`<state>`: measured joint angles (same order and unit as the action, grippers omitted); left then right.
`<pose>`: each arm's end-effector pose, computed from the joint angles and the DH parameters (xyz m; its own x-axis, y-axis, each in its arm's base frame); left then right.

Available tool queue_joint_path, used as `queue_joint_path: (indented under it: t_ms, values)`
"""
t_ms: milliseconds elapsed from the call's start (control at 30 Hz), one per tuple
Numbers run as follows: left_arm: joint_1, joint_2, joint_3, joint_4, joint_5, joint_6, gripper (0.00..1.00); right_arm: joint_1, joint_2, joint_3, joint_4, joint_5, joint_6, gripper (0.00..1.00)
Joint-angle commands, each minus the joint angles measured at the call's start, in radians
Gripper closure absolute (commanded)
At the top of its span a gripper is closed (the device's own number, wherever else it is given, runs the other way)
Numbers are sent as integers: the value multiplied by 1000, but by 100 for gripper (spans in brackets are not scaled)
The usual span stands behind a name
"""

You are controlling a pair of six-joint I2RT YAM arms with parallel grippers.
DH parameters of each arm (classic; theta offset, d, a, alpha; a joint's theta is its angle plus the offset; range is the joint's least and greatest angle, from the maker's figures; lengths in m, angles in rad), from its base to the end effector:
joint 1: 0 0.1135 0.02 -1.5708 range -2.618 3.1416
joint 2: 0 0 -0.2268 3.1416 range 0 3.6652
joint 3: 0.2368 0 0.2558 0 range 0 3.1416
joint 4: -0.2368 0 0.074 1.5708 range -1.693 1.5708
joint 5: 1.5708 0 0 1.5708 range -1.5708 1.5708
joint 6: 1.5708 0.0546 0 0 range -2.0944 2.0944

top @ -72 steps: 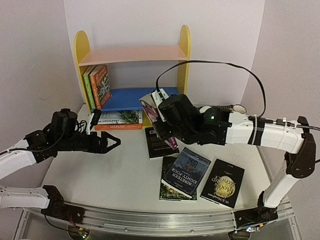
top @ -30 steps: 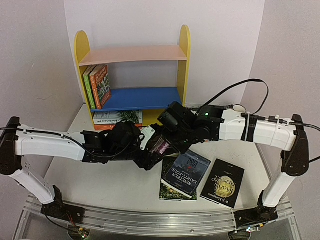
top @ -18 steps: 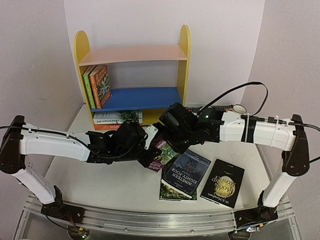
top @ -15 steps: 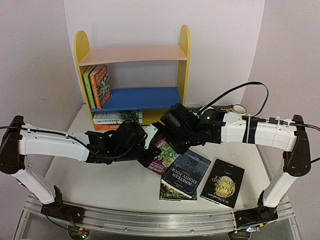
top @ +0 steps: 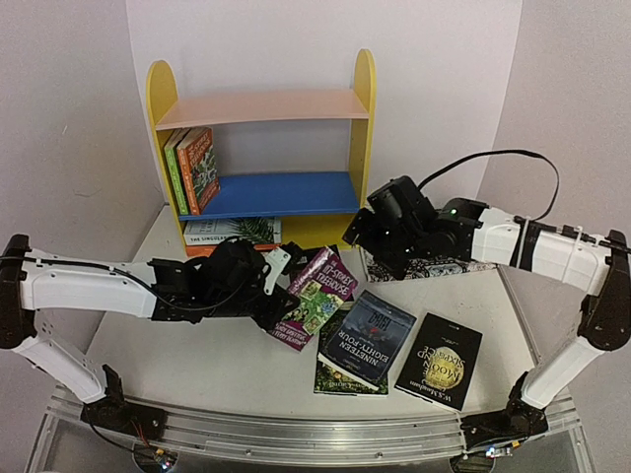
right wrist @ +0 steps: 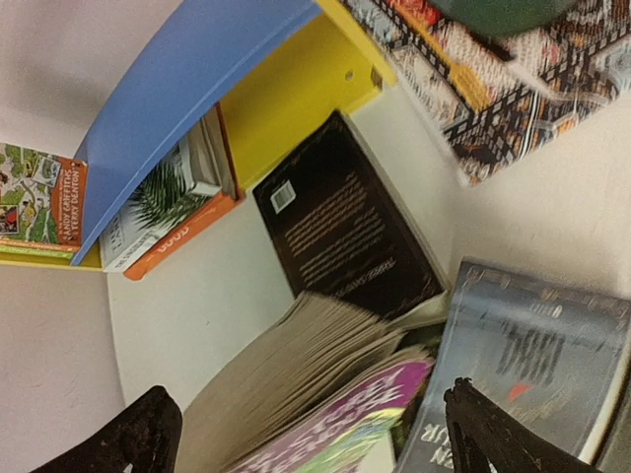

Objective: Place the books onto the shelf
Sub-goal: Pass from the right arm to the left, then pass from the left arm to the right

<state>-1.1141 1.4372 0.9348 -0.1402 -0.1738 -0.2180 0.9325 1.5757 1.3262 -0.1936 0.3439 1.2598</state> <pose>0.1579 -0.3000 0.1946 -0.4360 0.4043 -0.8040 0.7463 0.6617 -0.0720 0.2473 0.3024 0.2833 -0.6252 0.6616 -0.4141 0.0674 0.5743 0.8159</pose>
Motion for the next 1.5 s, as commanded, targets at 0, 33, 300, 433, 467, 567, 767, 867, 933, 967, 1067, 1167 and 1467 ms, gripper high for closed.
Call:
queue_joint_path:
  t_ms: [0,33,300,433,467,567,767,867,933,967,1067,1167,1467]
  values:
    - [62,-124,0,70,48,-75,100,-53,-95,-26,-7,27,-409,2]
    - [85,-140,-7,71,87,-100,100,-56,-110,-37,11,21,-494,2]
    - [201,-268,-7,71,280,-170,100,-105,-179,-114,106,-469,-853,2]
    - [253,-317,16,75,371,-227,100,-108,-175,-174,285,-633,-785,2]
    - [259,-326,22,77,387,-235,100,-109,-171,-186,335,-669,-758,2]
    - [272,-346,47,90,441,-257,100,-109,-146,-195,444,-737,-681,2]
    - [304,-387,103,130,558,-328,100,-112,-107,-205,644,-818,-559,2]
    - [317,-391,141,136,607,-359,100,-112,-85,-208,735,-844,-494,2]
    - [322,-385,164,170,633,-379,100,-112,-77,-209,766,-841,-470,2]
    - [325,-382,174,179,645,-389,100,-112,-76,-214,782,-835,-461,2]
    - [344,-366,181,244,719,-441,100,-113,-70,-221,836,-836,-443,2]
    - [388,-337,164,397,811,-534,100,-112,-54,-225,943,-857,-400,8]
    - [432,-264,170,533,917,-641,99,-112,-9,-192,1152,-943,-259,52]
